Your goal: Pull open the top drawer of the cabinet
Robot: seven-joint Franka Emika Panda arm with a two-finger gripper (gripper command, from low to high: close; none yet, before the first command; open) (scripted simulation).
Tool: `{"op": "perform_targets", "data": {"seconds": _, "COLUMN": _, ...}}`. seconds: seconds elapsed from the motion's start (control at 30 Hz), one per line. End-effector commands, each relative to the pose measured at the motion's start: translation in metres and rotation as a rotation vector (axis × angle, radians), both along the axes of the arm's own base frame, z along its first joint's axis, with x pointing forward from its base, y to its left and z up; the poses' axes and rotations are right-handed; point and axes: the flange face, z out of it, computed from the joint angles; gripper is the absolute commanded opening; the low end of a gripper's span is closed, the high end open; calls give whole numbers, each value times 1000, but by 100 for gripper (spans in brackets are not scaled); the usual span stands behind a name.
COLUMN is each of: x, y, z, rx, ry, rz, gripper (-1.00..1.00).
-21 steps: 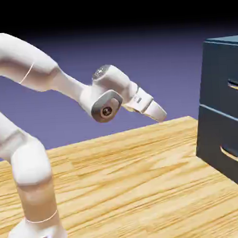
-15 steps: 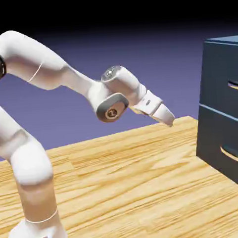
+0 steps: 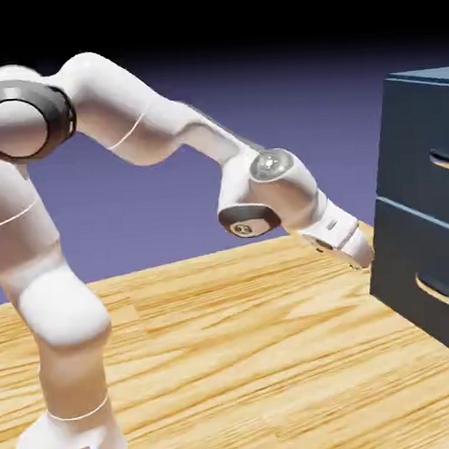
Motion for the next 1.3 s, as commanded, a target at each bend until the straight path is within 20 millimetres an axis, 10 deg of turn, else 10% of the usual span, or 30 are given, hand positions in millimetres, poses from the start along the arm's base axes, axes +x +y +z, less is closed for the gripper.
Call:
{"op": "perform_targets", "data": {"seconds": 0.0, "x": 3, "y": -3, "z": -4, "rx": -1, "ry": 0, "rz": 9, "gripper": 0}}
{"op": "perform_targets", "data": {"seconds": 0.7, "x": 54, "y": -54, "z": -61, "rx": -171, "ry": -144, "rz": 188, "gripper": 0}}
{"op": "perform_targets", "data": {"seconds": 1.27, "x": 107, "y": -61, "z": -43, "rx": -580, "ry": -427, "rz": 346, "gripper": 0}}
